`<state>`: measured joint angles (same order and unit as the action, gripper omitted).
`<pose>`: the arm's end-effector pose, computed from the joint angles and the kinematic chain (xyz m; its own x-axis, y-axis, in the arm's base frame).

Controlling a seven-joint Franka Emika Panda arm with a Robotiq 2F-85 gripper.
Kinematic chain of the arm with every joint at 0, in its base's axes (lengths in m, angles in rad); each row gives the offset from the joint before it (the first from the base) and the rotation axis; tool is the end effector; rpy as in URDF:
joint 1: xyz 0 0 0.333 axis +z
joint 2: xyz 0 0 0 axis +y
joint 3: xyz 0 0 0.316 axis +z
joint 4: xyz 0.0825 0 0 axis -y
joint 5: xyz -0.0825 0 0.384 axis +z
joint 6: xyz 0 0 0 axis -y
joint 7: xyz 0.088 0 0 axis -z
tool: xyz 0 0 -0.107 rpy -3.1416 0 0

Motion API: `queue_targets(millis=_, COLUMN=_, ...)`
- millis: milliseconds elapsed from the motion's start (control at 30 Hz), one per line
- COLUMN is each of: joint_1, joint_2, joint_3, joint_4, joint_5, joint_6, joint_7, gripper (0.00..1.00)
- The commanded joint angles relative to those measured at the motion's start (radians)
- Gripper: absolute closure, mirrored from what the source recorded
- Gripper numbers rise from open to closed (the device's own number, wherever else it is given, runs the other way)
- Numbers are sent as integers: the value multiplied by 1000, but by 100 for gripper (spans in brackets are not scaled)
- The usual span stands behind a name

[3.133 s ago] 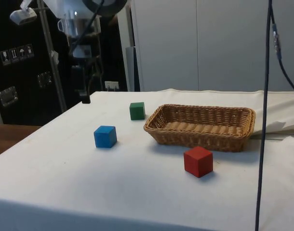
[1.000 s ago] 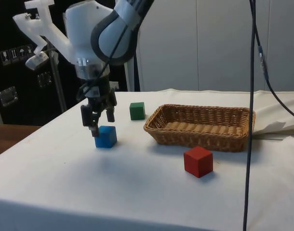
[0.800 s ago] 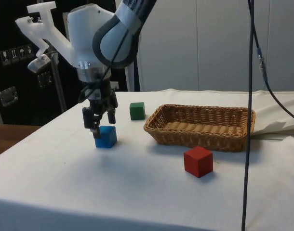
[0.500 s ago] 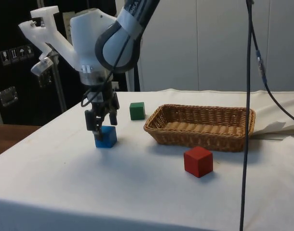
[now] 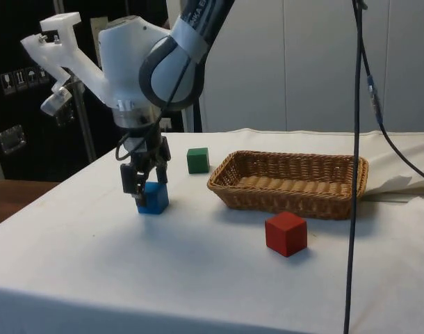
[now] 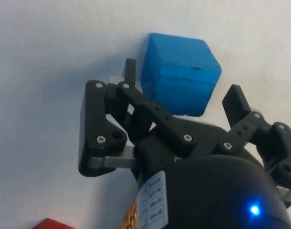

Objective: Pick up the blue cube and place it into the basket.

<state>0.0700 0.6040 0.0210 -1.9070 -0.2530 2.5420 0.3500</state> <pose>0.6286 0.0599 0.1804 0.9966 -0.0519 0.0636 -0.0594 -0.9908 0.1216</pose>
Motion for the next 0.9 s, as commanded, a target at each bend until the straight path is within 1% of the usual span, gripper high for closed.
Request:
queue_targets(millis=0, joint_1=9, joint_2=6, joint_3=-8, joint_4=4, joint_5=-10, joint_6=8, joint_7=15, gripper=0)
queue_targets(millis=100, joint_1=10, joint_2=8, joint_3=-6, joint_4=3, joint_5=-19, joint_6=9, joint_7=29, gripper=0)
queue_targets(millis=133, joint_1=3, joint_2=3, joint_3=1, joint_4=0, joint_5=-13, joint_6=0, joint_7=20, gripper=0)
queue_targets(millis=167, joint_1=10, joint_2=8, joint_3=-6, joint_4=3, joint_5=-21, joint_6=9, joint_7=31, gripper=0)
queue_targets(millis=267, joint_1=10, joint_2=8, joint_3=-5, joint_4=3, joint_5=-22, joint_6=8, joint_7=36, gripper=0)
queue_targets(millis=300, joint_1=10, joint_2=8, joint_3=-5, joint_4=3, joint_5=-23, joint_6=8, joint_7=36, gripper=4)
queue_targets(millis=333, joint_1=10, joint_2=7, joint_3=-5, joint_4=3, joint_5=-23, joint_6=8, joint_7=37, gripper=17)
queue_targets(millis=367, joint_1=11, joint_2=7, joint_3=-5, joint_4=2, joint_5=-23, joint_6=8, joint_7=37, gripper=28)
queue_targets(millis=400, joint_1=4, joint_2=4, joint_3=1, joint_4=0, joint_5=-15, joint_6=0, joint_7=27, gripper=40)
queue_targets(millis=433, joint_1=11, joint_2=7, joint_3=-5, joint_4=2, joint_5=-23, joint_6=8, joint_7=38, gripper=51)
queue_targets(millis=567, joint_1=11, joint_2=7, joint_3=-5, joint_4=2, joint_5=-24, joint_6=8, joint_7=39, gripper=93)
queue_targets(millis=600, joint_1=11, joint_2=7, joint_3=-5, joint_4=2, joint_5=-24, joint_6=8, joint_7=39, gripper=96)
queue_targets(millis=667, joint_1=11, joint_2=7, joint_3=-5, joint_4=2, joint_5=-24, joint_6=8, joint_7=40, gripper=96)
queue_targets(millis=700, joint_1=5, joint_2=3, joint_3=2, joint_4=0, joint_5=-16, joint_6=0, joint_7=30, gripper=96)
queue_targets(millis=733, joint_1=11, joint_2=7, joint_3=-5, joint_4=2, joint_5=-24, joint_6=8, joint_7=40, gripper=96)
queue_targets(millis=867, joint_1=10, joint_2=7, joint_3=-4, joint_4=2, joint_5=-23, joint_6=7, joint_7=39, gripper=96)
